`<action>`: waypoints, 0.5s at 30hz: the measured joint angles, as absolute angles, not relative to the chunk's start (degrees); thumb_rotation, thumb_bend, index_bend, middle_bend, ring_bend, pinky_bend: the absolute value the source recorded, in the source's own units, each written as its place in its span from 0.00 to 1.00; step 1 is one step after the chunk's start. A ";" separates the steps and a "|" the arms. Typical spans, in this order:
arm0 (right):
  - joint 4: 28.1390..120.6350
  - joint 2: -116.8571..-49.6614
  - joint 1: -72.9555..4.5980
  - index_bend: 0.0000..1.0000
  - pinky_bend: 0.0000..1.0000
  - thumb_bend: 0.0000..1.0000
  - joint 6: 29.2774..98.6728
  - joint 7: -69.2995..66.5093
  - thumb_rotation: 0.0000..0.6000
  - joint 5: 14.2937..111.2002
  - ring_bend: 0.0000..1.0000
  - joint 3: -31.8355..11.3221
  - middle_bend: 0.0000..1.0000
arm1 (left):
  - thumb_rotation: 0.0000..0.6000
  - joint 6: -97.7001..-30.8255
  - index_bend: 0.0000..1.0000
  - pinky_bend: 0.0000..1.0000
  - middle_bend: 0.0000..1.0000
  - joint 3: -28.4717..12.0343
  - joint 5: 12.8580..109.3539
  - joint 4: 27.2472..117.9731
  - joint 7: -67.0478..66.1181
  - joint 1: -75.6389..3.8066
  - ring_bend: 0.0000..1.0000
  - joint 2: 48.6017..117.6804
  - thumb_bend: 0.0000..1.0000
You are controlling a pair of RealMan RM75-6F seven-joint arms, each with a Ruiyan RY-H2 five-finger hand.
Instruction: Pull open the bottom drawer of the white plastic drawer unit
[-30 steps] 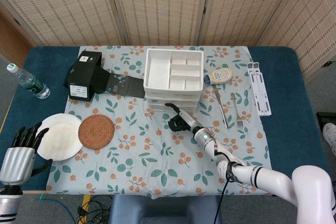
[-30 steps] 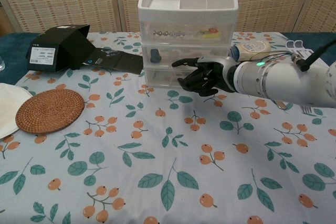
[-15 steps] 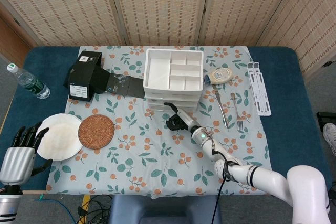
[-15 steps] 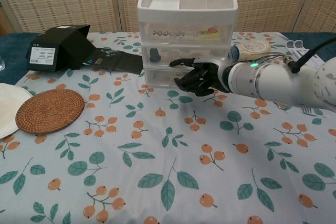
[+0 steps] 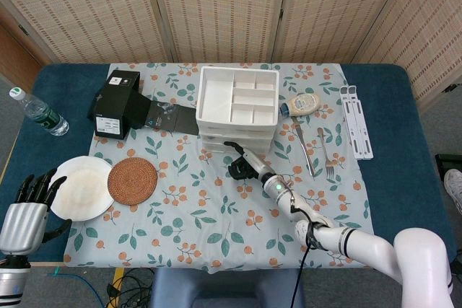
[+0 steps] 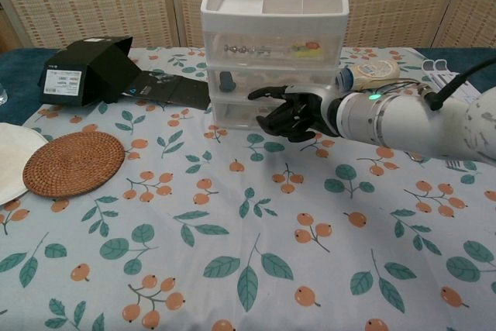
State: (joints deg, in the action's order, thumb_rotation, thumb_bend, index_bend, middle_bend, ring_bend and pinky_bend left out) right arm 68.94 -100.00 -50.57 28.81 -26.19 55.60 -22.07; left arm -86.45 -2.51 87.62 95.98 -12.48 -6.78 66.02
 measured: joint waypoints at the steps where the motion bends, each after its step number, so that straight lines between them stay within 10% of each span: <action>1: 69.10 -99.91 -50.48 0.10 0.99 0.59 28.85 -26.18 1.00 55.77 0.93 -22.00 0.80 | 1.00 -86.47 0.14 0.07 0.07 -2.51 87.65 96.01 -12.51 -6.78 0.11 66.03 0.17; 15: 73.58 -97.61 -48.34 0.11 0.99 0.59 29.87 -26.01 1.00 58.09 0.93 -20.32 0.80 | 1.00 -86.19 0.14 0.07 0.07 -2.42 87.74 95.94 -12.72 -6.82 0.11 66.20 0.17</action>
